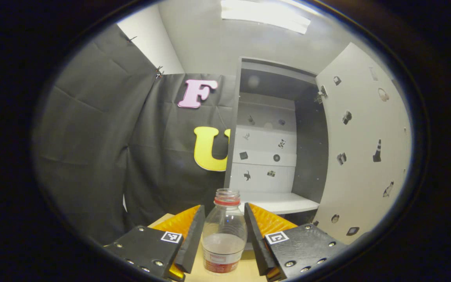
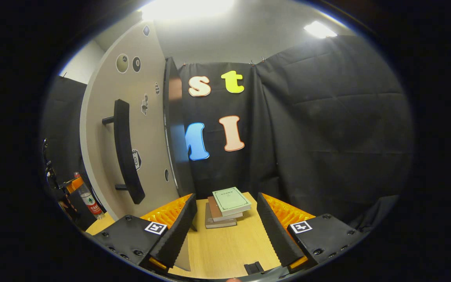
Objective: Open the cabinet door with the right hand, grasp the bottle in the cabinet with the left hand and place it on the coaster, then close the cabinet door with the right hand.
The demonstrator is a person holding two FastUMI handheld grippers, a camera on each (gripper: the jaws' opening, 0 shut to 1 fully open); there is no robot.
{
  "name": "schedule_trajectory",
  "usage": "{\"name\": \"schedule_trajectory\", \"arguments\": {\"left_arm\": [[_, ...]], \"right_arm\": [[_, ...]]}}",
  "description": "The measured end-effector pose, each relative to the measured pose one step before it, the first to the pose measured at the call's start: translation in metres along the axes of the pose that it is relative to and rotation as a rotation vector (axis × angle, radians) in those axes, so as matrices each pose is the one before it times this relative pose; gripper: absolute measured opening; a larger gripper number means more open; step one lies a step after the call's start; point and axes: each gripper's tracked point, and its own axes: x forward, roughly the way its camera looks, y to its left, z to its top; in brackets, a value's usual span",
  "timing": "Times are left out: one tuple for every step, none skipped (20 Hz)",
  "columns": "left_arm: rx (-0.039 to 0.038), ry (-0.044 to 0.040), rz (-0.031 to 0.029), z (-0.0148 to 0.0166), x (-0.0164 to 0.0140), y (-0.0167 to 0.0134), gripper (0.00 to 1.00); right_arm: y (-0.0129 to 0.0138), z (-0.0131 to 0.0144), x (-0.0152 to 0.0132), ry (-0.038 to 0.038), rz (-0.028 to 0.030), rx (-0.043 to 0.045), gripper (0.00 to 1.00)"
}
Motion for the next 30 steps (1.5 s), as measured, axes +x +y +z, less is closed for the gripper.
{"name": "schedule_trajectory", "arguments": {"left_arm": [[-0.00651, 0.00306, -0.00084, -0.00760, -0.00593, 0.00088, 0.63], [-0.00844, -0.00147, -0.00371, -0.00847, -0.00533, 0.00118, 0.62], [-0.00385, -0.00233, -0.00528, -0.00697, -0.00590, -0.00052, 0.65], [0.00001, -0.00159, -0.00287, -0.00875, -0.00577, -0.00021, 0.65], [0.00267, 0.00158, -0.00443, -0.00853, -0.00478, 0.00031, 0.65], [0.00453, 0.00176, -0.00143, -0.00990, -0.00412, 0.00079, 0.62], [0.00179, 0.00587, -0.00174, -0.01019, -0.00309, 0.00042, 0.62], [0.00040, 0.00520, 0.00058, -0.01037, -0.00184, 0.00176, 0.62], [-0.00169, 0.00541, 0.00289, -0.00987, -0.00211, 0.00164, 0.62], [-0.00375, 0.00626, 0.00570, -0.01084, -0.00176, 0.00259, 0.62], [-0.00348, 0.00255, 0.00611, -0.00935, -0.00266, 0.00206, 0.62], [-0.00453, 0.00329, 0.00465, -0.00982, -0.00162, 0.00213, 0.62], [-0.00508, 0.00387, 0.00333, -0.00942, -0.00090, 0.00161, 0.62], [-0.00137, 0.00579, 0.00500, -0.01001, 0.00021, 0.00211, 0.62], [-0.00115, 0.00752, 0.00600, -0.00997, -0.00108, 0.00242, 0.59], [-0.00394, 0.00836, 0.00526, -0.00976, -0.00003, 0.00231, 0.62], [-0.00631, 0.00379, 0.00723, -0.00814, -0.00187, 0.00306, 0.59], [-0.00409, 0.00604, 0.00941, -0.00762, -0.00071, 0.00344, 0.62], [-0.00235, 0.00364, 0.01076, -0.00633, -0.00118, 0.00334, 0.59], [-0.00526, 0.00116, 0.00579, -0.00515, -0.00270, 0.00235, 0.62], [-0.00442, 0.00510, 0.00159, -0.00538, -0.00112, 0.00061, 0.62], [0.00207, 0.00439, 0.00643, -0.00656, -0.00076, 0.00251, 0.62], [0.00610, 0.00555, 0.00475, -0.00508, -0.00166, 0.00233, 0.59], [0.00751, 0.00538, 0.00276, -0.00501, -0.00317, 0.00224, 0.62], [0.00155, 0.00717, 0.00350, -0.00373, -0.00197, 0.00147, 0.62], [-0.00463, 0.00647, -0.00026, -0.00411, -0.00243, 0.00162, 0.62], [-0.00266, 0.00351, 0.00291, -0.00325, -0.00174, 0.00107, 0.62], [0.00212, 0.00059, 0.00365, -0.00272, -0.00142, 0.00110, 0.62], [0.00829, 0.00106, 0.00647, -0.00212, -0.00075, 0.00123, 0.62], [0.01025, 0.00598, 0.00438, -0.00402, -0.00093, 0.00072, 0.65]], "right_arm": [[0.00144, -0.00195, 0.00042, 0.00129, 0.00489, -0.00076, 0.93], [0.00136, -0.00146, 0.00066, 0.00000, 0.00439, -0.00351, 0.98], [0.00066, -0.00048, 0.00069, -0.00265, 0.00026, -0.00666, 0.98], [-0.00157, 0.00031, 0.00144, -0.00629, -0.00538, -0.00642, 0.98], [-0.00100, 0.00036, 0.00158, -0.00564, -0.00497, -0.00315, 0.98], [0.00044, -0.00102, 0.00124, -0.00315, -0.00295, 0.00172, 0.98], [0.00156, -0.00135, 0.00053, 0.00035, 0.00055, 0.00414, 0.98], [0.00201, -0.00220, 0.00098, 0.00236, 0.00533, -0.00008, 0.98], [0.00148, -0.00361, 0.00166, 0.00964, 0.00225, -0.00988, 0.98], [-0.00072, -0.00531, 0.00143, 0.01499, 0.00215, -0.01955, 0.98], [-0.00089, -0.00411, 0.00128, 0.01346, -0.00507, -0.02084, 0.98], [-0.00034, -0.00178, -0.00002, 0.00808, -0.00252, -0.01726, 0.98], [-0.00012, -0.00054, 0.00032, 0.00181, -0.00457, -0.01097, 0.98], [0.00059, 0.00009, 0.00070, -0.00173, -0.00253, -0.00412, 0.98], [0.00052, 0.00032, 0.00050, -0.00270, -0.00077, -0.00226, 0.98], [0.00094, -0.00003, 0.00045, -0.00136, -0.00087, -0.00491, 0.98], [-0.00067, 0.00011, 0.00079, 0.00057, -0.00291, -0.00947, 0.98], [-0.00096, -0.00123, 0.00008, 0.00143, -0.00690, -0.01203, 0.98], [-0.00068, -0.00179, -0.00041, 0.00513, -0.00397, -0.01296, 0.98], [0.00057, -0.00215, 0.00039, 0.00577, -0.00014, -0.00956, 0.98], [0.00118, -0.00195, 0.00032, 0.00644, 0.00152, -0.00848, 0.98], [0.00133, -0.00180, 0.00075, 0.00567, 0.00265, -0.00652, 0.98], [0.00191, -0.00163, 0.00051, 0.00487, 0.00171, -0.00419, 0.98], [0.00127, -0.00193, 0.00051, 0.00495, 0.00206, -0.00459, 0.98], [0.00149, -0.00126, 0.00000, 0.00304, 0.00219, -0.00507, 0.98], [0.00114, -0.00191, 0.00061, 0.00385, 0.00180, -0.00680, 0.98], [0.00094, -0.00118, -0.00007, 0.00173, 0.00151, -0.00532, 0.99], [0.00134, -0.00170, 0.00048, 0.00184, 0.00190, -0.00272, 1.00], [0.00120, -0.00059, 0.00000, 0.00322, 0.00255, -0.00125, 1.00], [0.00078, -0.00085, 0.00051, 0.00356, 0.00270, -0.00114, 1.00]]}}
